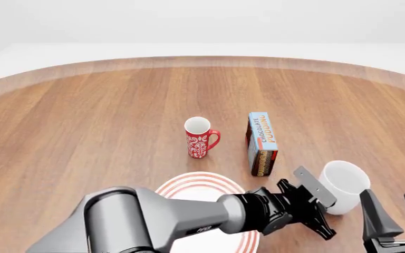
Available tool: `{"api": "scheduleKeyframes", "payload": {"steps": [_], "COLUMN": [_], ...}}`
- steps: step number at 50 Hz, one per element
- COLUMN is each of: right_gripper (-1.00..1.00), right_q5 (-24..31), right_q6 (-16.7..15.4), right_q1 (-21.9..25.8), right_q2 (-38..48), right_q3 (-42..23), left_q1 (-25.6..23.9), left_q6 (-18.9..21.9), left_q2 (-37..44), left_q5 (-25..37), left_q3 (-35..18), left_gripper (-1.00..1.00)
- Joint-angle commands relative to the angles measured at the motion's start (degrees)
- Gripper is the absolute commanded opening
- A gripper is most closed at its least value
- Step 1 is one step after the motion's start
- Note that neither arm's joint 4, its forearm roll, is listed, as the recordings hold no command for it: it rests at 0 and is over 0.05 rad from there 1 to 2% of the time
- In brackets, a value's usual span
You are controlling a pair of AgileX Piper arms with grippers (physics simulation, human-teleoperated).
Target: Pick up the white mug and put it on the plate, and put the chocolate pudding to the right of the plate.
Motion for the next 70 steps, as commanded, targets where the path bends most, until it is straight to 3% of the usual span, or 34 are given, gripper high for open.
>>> {"api": "scheduleKeyframes", "payload": {"steps": [1,23,35,56,70], "right_gripper": [1.0,1.0,1.0,1.0,1.0], "right_q5": [-2.81,-3.31,2.41,2.55,-0.98], "right_q6": [-0.07,-0.31,-0.27,-0.54,-0.58], "right_q1": [-0.01,-0.02,-0.06,-0.08,-0.02], "right_q2": [2.75,3.1,-2.52,-2.68,0.65], "right_q3": [0.1,0.09,-0.11,-0.15,0.01], "left_q1": [0.58,3.51,4.36,4.68,3.65], "left_q6": [0.5,1.01,1.37,2.49,3.61], "left_q2": [-1.29,-6.11,-9.82,-17.18,-22.3], "left_q5": [-0.68,-2.85,-4.28,-9.5,-12.32], "left_q3": [1.0,4.14,6.86,16.88,23.85], "left_gripper": [-1.0,-1.0,-1.0,-1.0,-1.0]}}
